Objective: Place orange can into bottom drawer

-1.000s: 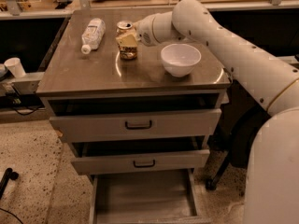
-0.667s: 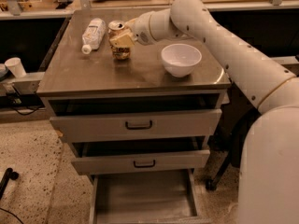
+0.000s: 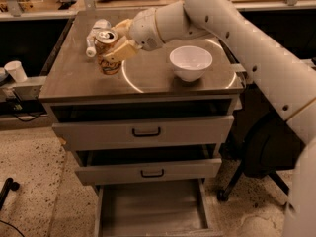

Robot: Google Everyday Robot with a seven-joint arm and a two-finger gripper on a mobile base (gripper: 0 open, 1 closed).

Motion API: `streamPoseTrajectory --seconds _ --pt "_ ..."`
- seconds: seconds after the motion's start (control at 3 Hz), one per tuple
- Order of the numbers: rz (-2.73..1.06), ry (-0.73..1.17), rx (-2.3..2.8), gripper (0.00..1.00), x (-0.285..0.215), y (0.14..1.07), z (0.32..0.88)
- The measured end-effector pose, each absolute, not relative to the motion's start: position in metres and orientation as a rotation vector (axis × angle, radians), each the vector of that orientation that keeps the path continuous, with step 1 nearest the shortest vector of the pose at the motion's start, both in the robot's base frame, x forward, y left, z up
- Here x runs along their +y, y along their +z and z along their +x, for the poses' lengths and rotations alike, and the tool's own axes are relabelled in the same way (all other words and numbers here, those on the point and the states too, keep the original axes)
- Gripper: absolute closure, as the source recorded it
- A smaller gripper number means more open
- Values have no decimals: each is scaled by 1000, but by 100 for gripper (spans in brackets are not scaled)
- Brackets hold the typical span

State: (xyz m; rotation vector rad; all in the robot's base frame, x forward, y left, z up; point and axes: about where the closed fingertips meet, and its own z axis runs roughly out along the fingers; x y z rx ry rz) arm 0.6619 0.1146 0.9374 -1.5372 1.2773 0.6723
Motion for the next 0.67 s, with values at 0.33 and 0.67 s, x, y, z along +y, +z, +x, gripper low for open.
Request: streamPoseTrajectory --seconds 0.33,0.67 --pt "-1595 754 1170 100 122 944 600" --pt "-1557 859 1173 100 116 916 549"
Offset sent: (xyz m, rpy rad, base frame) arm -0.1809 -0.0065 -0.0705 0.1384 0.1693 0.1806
